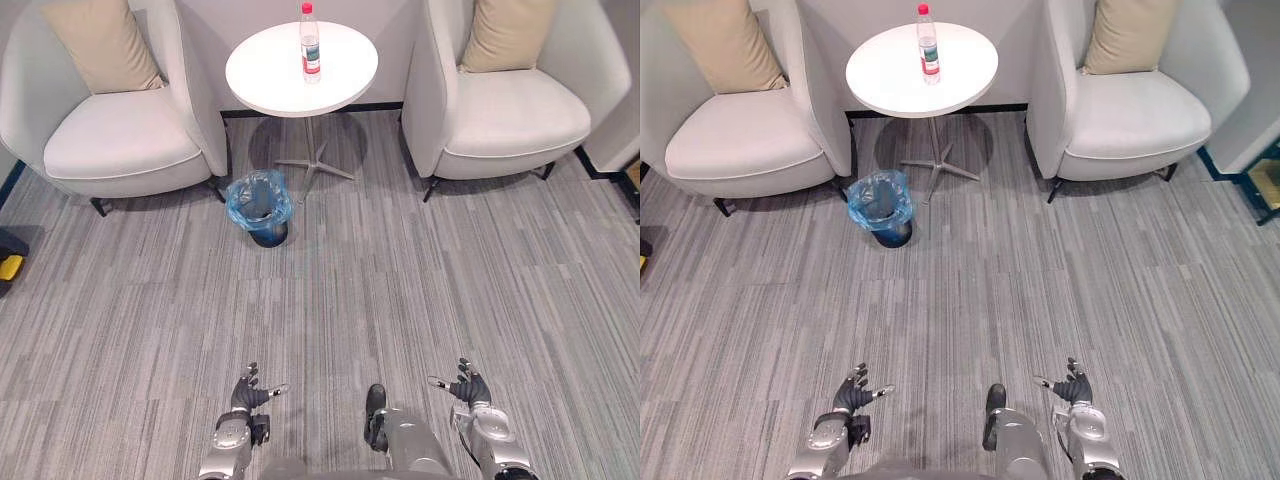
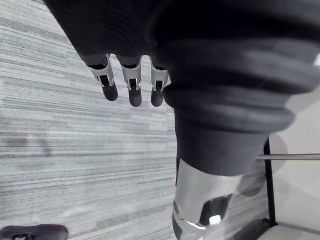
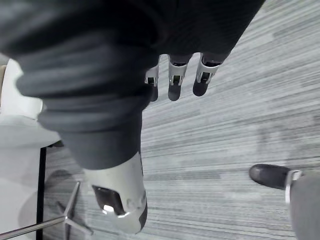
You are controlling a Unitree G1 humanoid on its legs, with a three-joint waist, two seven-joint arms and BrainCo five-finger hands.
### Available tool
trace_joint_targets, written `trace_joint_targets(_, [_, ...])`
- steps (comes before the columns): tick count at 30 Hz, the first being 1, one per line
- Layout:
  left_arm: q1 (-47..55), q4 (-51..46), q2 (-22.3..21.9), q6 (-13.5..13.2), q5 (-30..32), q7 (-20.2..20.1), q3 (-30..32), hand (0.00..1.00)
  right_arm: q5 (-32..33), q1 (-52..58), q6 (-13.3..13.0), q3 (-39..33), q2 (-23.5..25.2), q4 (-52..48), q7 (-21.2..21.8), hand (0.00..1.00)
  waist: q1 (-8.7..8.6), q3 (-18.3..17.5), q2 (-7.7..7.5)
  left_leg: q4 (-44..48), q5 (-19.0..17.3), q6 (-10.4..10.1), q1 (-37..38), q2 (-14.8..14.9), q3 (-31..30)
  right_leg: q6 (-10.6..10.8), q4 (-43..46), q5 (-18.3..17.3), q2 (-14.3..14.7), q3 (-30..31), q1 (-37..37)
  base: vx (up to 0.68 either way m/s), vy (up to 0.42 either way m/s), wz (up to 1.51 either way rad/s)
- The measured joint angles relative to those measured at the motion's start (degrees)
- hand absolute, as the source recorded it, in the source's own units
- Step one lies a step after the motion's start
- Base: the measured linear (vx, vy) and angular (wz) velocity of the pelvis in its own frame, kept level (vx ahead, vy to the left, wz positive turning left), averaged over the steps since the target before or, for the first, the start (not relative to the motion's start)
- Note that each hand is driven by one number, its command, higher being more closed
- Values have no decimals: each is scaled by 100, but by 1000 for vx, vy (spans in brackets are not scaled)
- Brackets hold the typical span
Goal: Gather rubbish on tea table into small bin, then transfer packed bag to large trash can.
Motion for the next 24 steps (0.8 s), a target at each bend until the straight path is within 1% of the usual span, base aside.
trace_joint_targets(1, [-17, -32, -2, -2, -2, 1, 5, 0, 22, 7, -9, -19, 12, -24, -6, 0, 38, 8, -34, -204, -72, 117, -418, -3, 165, 15, -176, -45, -11, 52, 274, 319, -72, -14])
trace_joint_targets(2, [-16, -46, -4, -2, -3, 1, 7, 0, 30, -8, -9, -53, 14, -24, -9, 0, 42, 12, -42, -420, -93, 150, -552, -9, 232, 22, -231, -44, -12, 70, 345, 320, -13, -24])
trace_joint_targets(3, [-18, -54, -9, 0, -4, 3, 8, 0, 51, -66, -3, -110, 14, -24, -16, 0, 85, 19, -36, -1120, -118, 192, -788, -113, 333, 36, -331, -50, -54, 149, 445, 253, 34, -25])
trace_joint_targets(4, [-19, -54, -11, 1, -5, 4, 9, 0, 71, -81, 2, -148, 23, -24, -17, 0, 118, 34, -52, -1608, -116, 192, -860, -213, 363, 67, -378, -69, -110, 183, 496, 314, 85, -29])
trace_joint_targets(5, [-20, -54, -50, 5, -8, 5, 8, 0, 74, -71, 5, -250, 55, -17, -18, 0, 165, 58, -79, -2703, -44, 151, -852, -475, 349, 183, -475, -126, -220, 236, 633, 379, 160, -13])
trace_joint_targets(6, [-1, -56, -106, 5, -8, 3, 4, 0, 76, -38, 8, -333, 44, -4, -31, 0, 171, 43, -47, -3910, 230, -13, -736, -676, 291, 305, -572, -200, -278, 243, 778, 394, 182, -4])
trace_joint_targets(7, [8, -57, -134, 3, -9, 2, 1, 0, 76, -21, 8, -351, 21, -4, -34, 0, 178, 36, 2, -4451, 424, -32, -663, -720, 238, 375, -605, -246, -261, 253, 841, 412, 227, -7])
trace_joint_targets(8, [61, -53, -170, 1, -11, 2, 0, 0, 76, -14, 10, -341, -57, 12, -35, 0, 202, 27, 157, -5138, 740, -26, -565, -724, 140, 500, -600, -393, -164, 322, 945, 362, 229, -26])
trace_joint_targets(9, [129, -37, -128, 9, -11, 3, 10, 0, 76, -20, 15, -275, -36, 56, -35, 0, 205, -11, 183, -5124, 1336, 225, -465, -721, 114, 623, -571, -541, -197, 448, 1077, 364, 227, -34])
trace_joint_targets(10, [154, -37, -100, 10, -11, 3, 11, 0, 73, -15, 16, -218, -14, 58, -33, 0, 211, -9, 92, -5077, 1423, 351, -426, -793, 127, 691, -566, -613, -274, 502, 1132, 372, 204, -31])
trace_joint_targets(11, [195, -37, -41, 10, -11, 2, 10, 0, 69, -17, 14, -158, 43, 57, -16, 0, 247, -30, -107, -4836, 1346, 507, -475, -956, 161, 798, -478, -795, -462, 562, 1151, 384, 176, -25])
trace_joint_targets(12, [196, -34, -16, 17, -13, -5, 5, 0, 64, -14, 11, -160, 85, 84, -10, 0, 333, -46, -278, -4572, 1046, 665, -528, -1091, 286, 906, -184, -990, -657, 642, 1090, 394, 159, -27])
trace_joint_targets(13, [190, -34, -41, 20, -14, -5, 5, 0, 62, -6, 9, -162, 70, 167, -3, 0, 358, -52, -315, -4467, 901, 692, -522, -1136, 343, 990, 105, -1063, -741, 721, 972, 390, 166, -25])
trace_joint_targets(14, [208, -20, -83, 22, -20, -11, -31, 0, 34, -47, 18, -174, 42, 260, 12, 0, 338, -65, -294, -4418, 719, 785, -415, -1210, 405, 1111, 996, -1134, -876, 870, 617, 387, 187, -18])
trace_joint_targets(15, [226, -5, -70, 24, -30, -13, -44, 0, -19, -57, 18, -165, 68, 274, 25, 0, 326, -65, -296, -4555, 612, 836, -137, -1322, 468, 1404, 2162, -1058, -1043, 1024, 195, 385, 202, -10])
trace_joint_targets(16, [227, 6, -49, 27, -36, -12, -58, 0, -32, -35, 20, -153, 81, 275, 34, 0, 316, -63, -302, -4645, 565, 864, 35, -1389, 471, 1689, 2729, -947, -1138, 1069, -28, 421, 186, 3])
trace_joint_targets(17, [232, 7, 7, 28, -40, -12, -148, 0, -38, 38, 24, -147, 102, 283, 56, 0, 284, -63, -301, -4772, 455, 883, 361, -1483, 444, 1938, 3699, -835, -1260, 1073, -339, 438, 146, 9])
trace_joint_targets(18, [231, 7, 47, 26, -40, -10, -189, 0, -39, 60, 28, -146, 106, 286, 80, 0, 274, -63, -298, -4812, 430, 921, 508, -1519, 417, 1871, 4036, -880, -1320, 1023, -461, 523, 136, 25])
trace_joint_targets(19, [231, 7, 130, 27, -39, -9, -238, 0, -40, 76, 30, -128, 106, 285, 112, 0, 182, -64, -290, -4844, 370, 1017, 760, -1553, 337, 1570, 4455, -1067, -1382, 814, -688, 511, 82, 42])
trace_joint_targets(20, [218, 9, 181, 26, -37, -9, -248, 0, -47, 52, 30, -30, 94, 285, 114, 0, 83, -66, -284, -4942, 341, 1033, 976, -1557, 243, 1378, 4464, -1194, -1406, 509, -883, 418, 31, 47])
trace_joint_targets(21, [206, 8, 204, 25, -38, -6, -242, 0, -50, 30, 30, 5, 94, 285, 115, 0, 35, -67, -282, -5011, 344, 1033, 1067, -1544, 189, 1287, 4350, -1248, -1389, 367, -993, 390, -21, 48])
trace_joint_targets(22, [140, 9, 221, 27, -39, -2, -225, 0, -50, 0, 27, 10, 87, 288, 116, 0, 7, -48, -222, -5060, 344, 1033, 1187, -1437, 106, 1109, 3776, -1343, -1256, 139, -1273, 353, -68, 29])
trace_joint_targets(23, [105, 9, 213, 26, -39, -2, -222, 0, -50, -11, 27, 10, 72, 289, 117, 0, 8, -43, -187, -5057, 344, 1033, 1222, -1372, 42, 1084, 3425, -1345, -1163, 105, -1374, 405, -128, 43])
trace_joint_targets(24, [46, 8, 185, 25, -39, -1, -215, 0, -47, -10, 27, 8, 42, 292, 115, 0, -4, -6, -117, -5058, 337, 1019, 1324, -1253, -112, 1031, 2610, -1291, -978, 124, -1438, 332, -139, 40])
